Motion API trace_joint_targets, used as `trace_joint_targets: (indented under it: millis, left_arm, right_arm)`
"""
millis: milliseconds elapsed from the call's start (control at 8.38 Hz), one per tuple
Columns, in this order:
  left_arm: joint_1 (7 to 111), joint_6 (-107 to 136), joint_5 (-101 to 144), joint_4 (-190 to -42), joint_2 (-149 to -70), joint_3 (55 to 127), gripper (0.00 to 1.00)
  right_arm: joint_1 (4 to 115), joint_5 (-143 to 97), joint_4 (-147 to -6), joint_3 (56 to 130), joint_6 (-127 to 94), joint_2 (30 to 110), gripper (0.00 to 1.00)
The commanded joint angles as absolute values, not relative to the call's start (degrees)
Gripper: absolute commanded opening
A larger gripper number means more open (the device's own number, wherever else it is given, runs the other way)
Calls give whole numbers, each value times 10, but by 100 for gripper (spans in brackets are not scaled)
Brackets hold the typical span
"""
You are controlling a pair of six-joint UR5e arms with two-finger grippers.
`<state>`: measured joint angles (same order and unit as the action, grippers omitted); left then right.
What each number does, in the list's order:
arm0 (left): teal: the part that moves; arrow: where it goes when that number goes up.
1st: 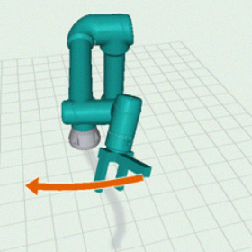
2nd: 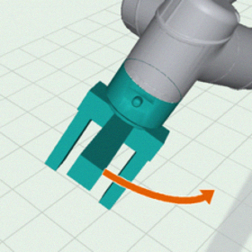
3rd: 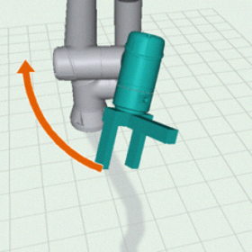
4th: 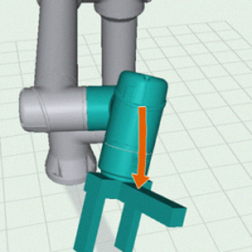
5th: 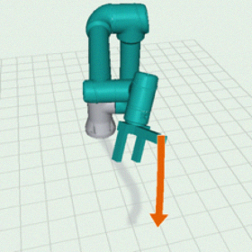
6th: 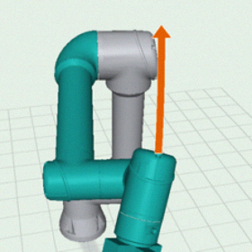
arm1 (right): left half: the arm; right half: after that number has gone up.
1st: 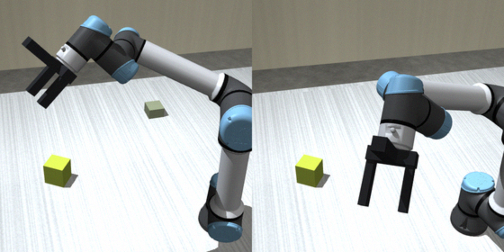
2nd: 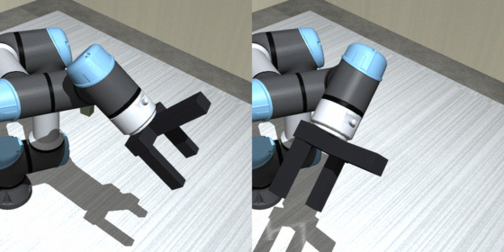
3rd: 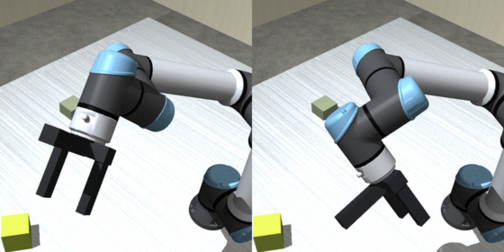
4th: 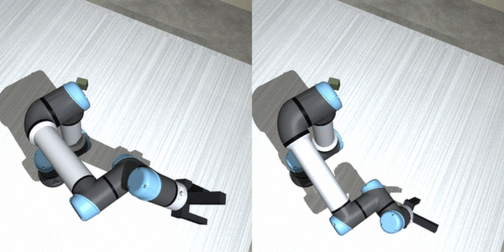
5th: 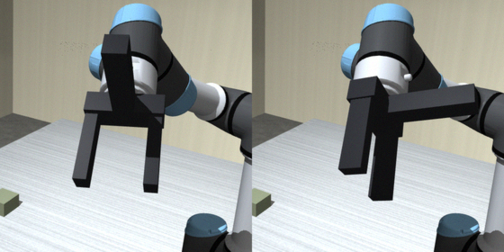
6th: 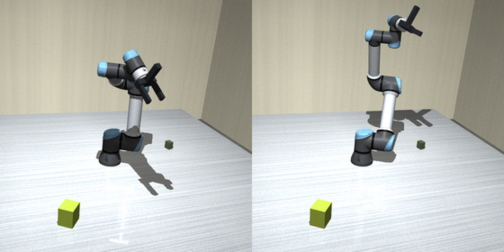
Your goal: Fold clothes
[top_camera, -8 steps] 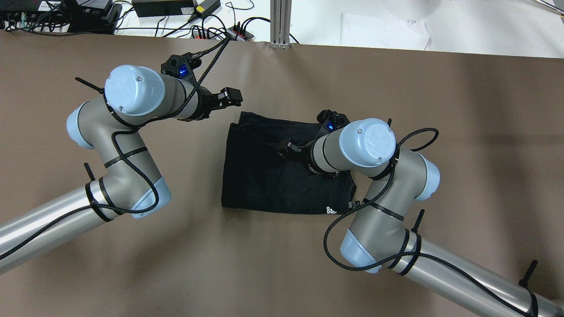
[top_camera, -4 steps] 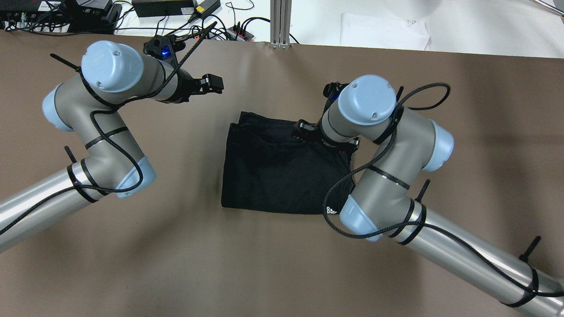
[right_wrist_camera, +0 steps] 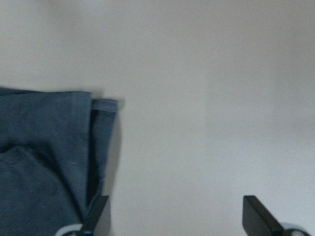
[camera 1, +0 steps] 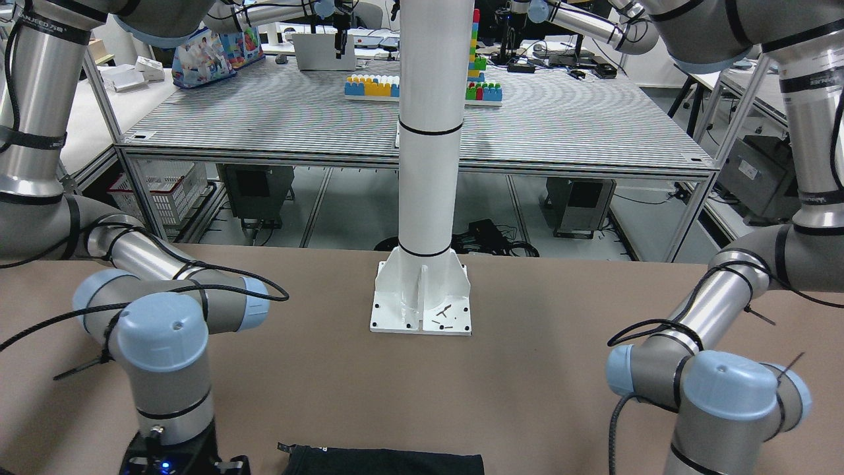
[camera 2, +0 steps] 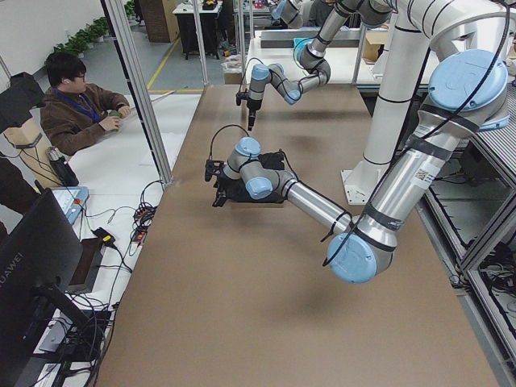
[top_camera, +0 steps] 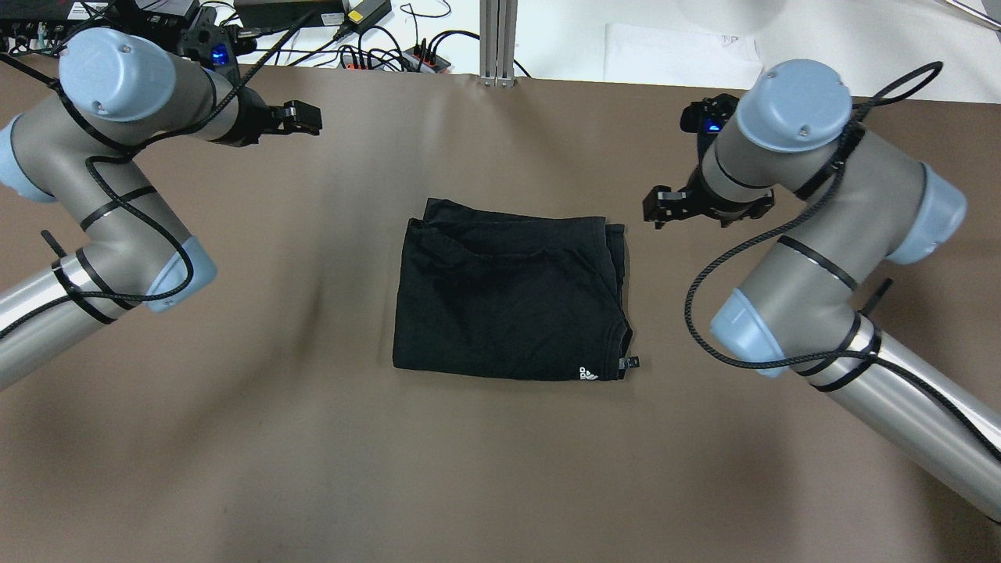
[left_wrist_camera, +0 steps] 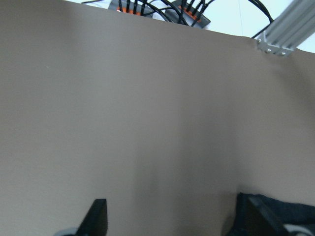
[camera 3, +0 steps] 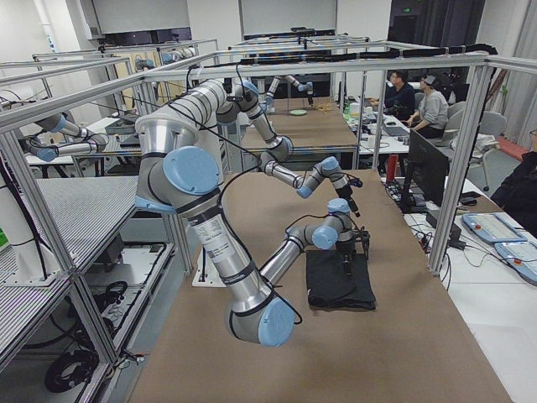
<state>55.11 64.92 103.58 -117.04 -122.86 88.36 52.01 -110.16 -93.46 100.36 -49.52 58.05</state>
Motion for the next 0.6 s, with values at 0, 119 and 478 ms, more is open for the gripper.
trace_joint_targets:
  millis: [0,119,478]
  left_arm:
    - [609,572,1034,-1137,-1194,888,100]
    - [628,543,1033,-1118,-1186,887,100]
    - [697,429,1027,-1107,-1119,887,100]
  right_arm:
    - [591,-1095,-938,1020,-336,669,94]
    - [620,-1095,-937,1009,-279,685,94]
    - [663,-1017,-921,1007,-182,765,94]
